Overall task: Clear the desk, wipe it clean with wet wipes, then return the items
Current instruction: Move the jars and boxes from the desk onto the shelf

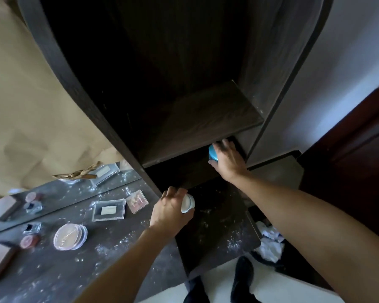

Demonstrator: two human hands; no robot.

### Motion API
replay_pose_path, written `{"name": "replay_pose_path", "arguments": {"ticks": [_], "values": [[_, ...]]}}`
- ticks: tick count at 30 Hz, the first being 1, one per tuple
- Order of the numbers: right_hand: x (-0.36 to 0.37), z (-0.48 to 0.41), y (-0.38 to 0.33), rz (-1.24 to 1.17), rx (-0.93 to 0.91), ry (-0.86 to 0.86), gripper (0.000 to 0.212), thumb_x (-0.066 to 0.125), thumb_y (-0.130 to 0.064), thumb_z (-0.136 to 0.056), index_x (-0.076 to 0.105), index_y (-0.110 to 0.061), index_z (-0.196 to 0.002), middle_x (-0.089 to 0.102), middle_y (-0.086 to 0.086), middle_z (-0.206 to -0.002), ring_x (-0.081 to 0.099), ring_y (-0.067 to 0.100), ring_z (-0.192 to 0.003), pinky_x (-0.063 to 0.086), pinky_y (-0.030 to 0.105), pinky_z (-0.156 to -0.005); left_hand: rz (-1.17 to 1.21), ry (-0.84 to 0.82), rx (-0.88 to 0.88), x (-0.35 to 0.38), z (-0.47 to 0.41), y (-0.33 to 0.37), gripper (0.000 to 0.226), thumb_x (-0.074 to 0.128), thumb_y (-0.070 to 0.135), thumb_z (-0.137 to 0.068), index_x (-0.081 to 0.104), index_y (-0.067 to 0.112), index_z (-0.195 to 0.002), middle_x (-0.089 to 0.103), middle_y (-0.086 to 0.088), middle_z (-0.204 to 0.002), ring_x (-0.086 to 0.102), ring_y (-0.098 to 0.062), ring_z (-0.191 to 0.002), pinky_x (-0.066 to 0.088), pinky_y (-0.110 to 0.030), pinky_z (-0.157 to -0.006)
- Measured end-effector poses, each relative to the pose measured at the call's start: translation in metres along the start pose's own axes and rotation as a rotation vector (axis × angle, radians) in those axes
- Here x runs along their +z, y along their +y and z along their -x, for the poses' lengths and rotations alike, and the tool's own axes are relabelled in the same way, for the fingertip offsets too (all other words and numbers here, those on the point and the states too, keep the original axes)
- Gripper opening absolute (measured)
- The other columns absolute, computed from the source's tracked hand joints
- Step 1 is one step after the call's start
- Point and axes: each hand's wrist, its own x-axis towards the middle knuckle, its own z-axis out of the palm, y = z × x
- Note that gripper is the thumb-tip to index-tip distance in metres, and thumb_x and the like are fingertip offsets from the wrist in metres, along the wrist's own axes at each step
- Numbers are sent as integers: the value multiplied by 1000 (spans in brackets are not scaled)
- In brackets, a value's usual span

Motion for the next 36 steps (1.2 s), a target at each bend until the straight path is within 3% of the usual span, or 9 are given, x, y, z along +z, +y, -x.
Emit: {"name": "replay_pose_path", "arguments": {"ticks": [5, 9, 12, 16, 23, 25, 27, 30, 36], "values": [[0, 28, 17, 154, -266, 30, 73, 67, -26, -81, 33, -10, -143, 30, 18, -150, 27, 37, -138, 43, 49, -99, 20, 48, -106, 6, 1, 19, 54, 70, 39, -75, 52, 20, -122, 54, -5, -111, 54, -26, -105, 51, -38, -77], [12, 40, 35, 275, -352, -104, 86, 56, -28, -87, 2, -4, -149, -8, 18, -157, -9, 33, -145, 23, 47, -114, 31, 71, -182, 16, 3, 36, 54, 69, 40, -76, 51, 19, -122, 53, -4, -114, 53, -25, -108, 50, -38, -79], [5, 24, 35, 270, -316, -150, 87, 50, -6, -86, -12, -6, -147, -25, 15, -154, -24, 31, -141, 28, 38, -111, 29, 78, -221, 24, 5, 47, 55, 68, 40, -76, 50, 20, -124, 52, -4, -117, 52, -25, -109, 48, -37, -81], [3, 13, 27, 286, -283, -183, 91, 48, 9, -80, -14, -5, -147, -28, 16, -153, -26, 34, -140, 36, 37, -106, 21, 84, -250, 31, 4, 57, 57, 68, 40, -78, 48, 19, -127, 51, -5, -121, 50, -26, -113, 47, -39, -84], [-15, 18, 30, 211, -370, -178, 80, 45, 5, -84, 0, -6, -149, -19, 16, -156, -20, 34, -142, 27, 44, -111, -4, 118, -282, 23, -6, 65, 54, 68, 36, -78, 44, 12, -120, 52, -7, -117, 49, -27, -110, 45, -38, -82], [-17, 33, 45, 170, -474, -172, 74, 49, 2, -85, 12, -6, -149, -10, 14, -158, -8, 33, -145, 32, 42, -108, -4, 115, -279, 19, -13, 65, 56, 69, 34, -78, 44, 13, -123, 51, -7, -119, 47, -27, -112, 45, -38, -84], [-18, 50, 67, 131, -527, -174, 64, 54, -5, -86, 30, -8, -145, 11, 11, -158, 20, 31, -142, 44, 41, -100, -2, 109, -254, 18, -24, 68, 58, 70, 34, -77, 44, 13, -125, 49, -8, -121, 46, -28, -113, 44, -38, -87], [-21, 68, 104, 111, -502, -145, 50, 57, -12, -87, 46, -12, -135, 42, 6, -144, 49, 27, -123, 53, 37, -78, 1, 87, -210, 19, -48, 80, 60, 70, 31, -77, 44, 15, -128, 45, -9, -122, 46, -29, -115, 44, -37, -89], [-21, 82, 164, 75, -309, -172, 38, 51, -21, -90, 52, -16, -128, 54, -1, -125, 52, 20, -115, 55, 40, -70, -2, 58, -111, 39, -98, 115, 62, 69, 23, -78, 38, 12, -131, 46, -12, -125, 45, -30, -115, 42, -36, -92]]}}
